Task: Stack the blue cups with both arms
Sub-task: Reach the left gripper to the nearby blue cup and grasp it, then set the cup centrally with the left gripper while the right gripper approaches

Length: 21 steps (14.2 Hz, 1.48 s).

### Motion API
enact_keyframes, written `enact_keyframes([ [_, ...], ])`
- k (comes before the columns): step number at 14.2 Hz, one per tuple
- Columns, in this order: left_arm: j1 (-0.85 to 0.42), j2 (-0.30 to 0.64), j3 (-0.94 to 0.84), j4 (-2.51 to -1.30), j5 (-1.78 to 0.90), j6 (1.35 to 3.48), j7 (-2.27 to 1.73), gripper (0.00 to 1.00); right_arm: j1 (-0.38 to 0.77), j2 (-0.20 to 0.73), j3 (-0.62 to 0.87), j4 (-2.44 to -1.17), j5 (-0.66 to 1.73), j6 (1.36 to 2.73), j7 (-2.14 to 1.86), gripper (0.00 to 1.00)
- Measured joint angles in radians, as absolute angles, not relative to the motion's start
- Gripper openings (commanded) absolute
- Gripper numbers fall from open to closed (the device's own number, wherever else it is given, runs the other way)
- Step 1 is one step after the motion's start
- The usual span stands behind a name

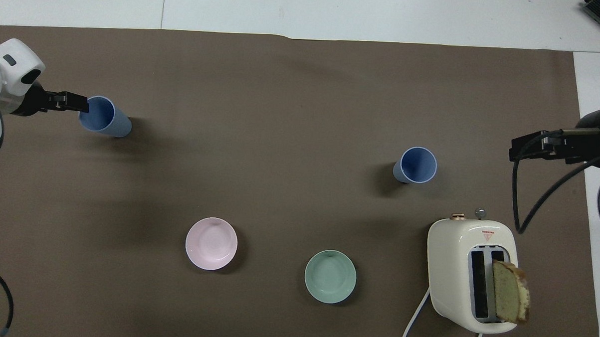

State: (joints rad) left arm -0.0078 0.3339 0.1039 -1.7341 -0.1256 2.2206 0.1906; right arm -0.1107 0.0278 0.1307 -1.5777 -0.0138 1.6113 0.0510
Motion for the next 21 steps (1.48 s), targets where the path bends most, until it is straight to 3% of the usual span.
enact_keyframes([
  [1,-0.008,0.337,0.101,-1.756,-0.136,2.252,0.191,0.95,-0.111,0.028,0.131,-1.578,-0.014,1.611,0.051,1.00],
  [2,-0.009,0.341,0.098,-1.776,-0.142,2.281,0.191,0.75,-0.111,0.028,0.131,-1.578,-0.014,1.611,0.051,1.00],
  [4,-0.009,0.344,0.094,-1.812,-0.144,2.307,0.191,0.23,-0.111,0.028,0.131,-1.578,-0.014,1.611,0.051,1.00],
  [5,-0.009,0.344,0.094,-1.823,-0.144,2.308,0.191,0.01,-0.111,0.028,0.131,-1.578,-0.014,1.611,0.051,1.00],
  [12,-0.029,0.297,0.076,-1.825,-0.146,2.256,0.194,0.00,-0.110,0.028,0.132,-1.579,-0.014,1.611,0.051,1.00],
  [21,-0.445,0.262,0.063,-1.873,-0.150,2.290,-0.157,0.00,-0.076,0.028,0.138,-1.615,-0.007,1.677,0.051,1.00],
])
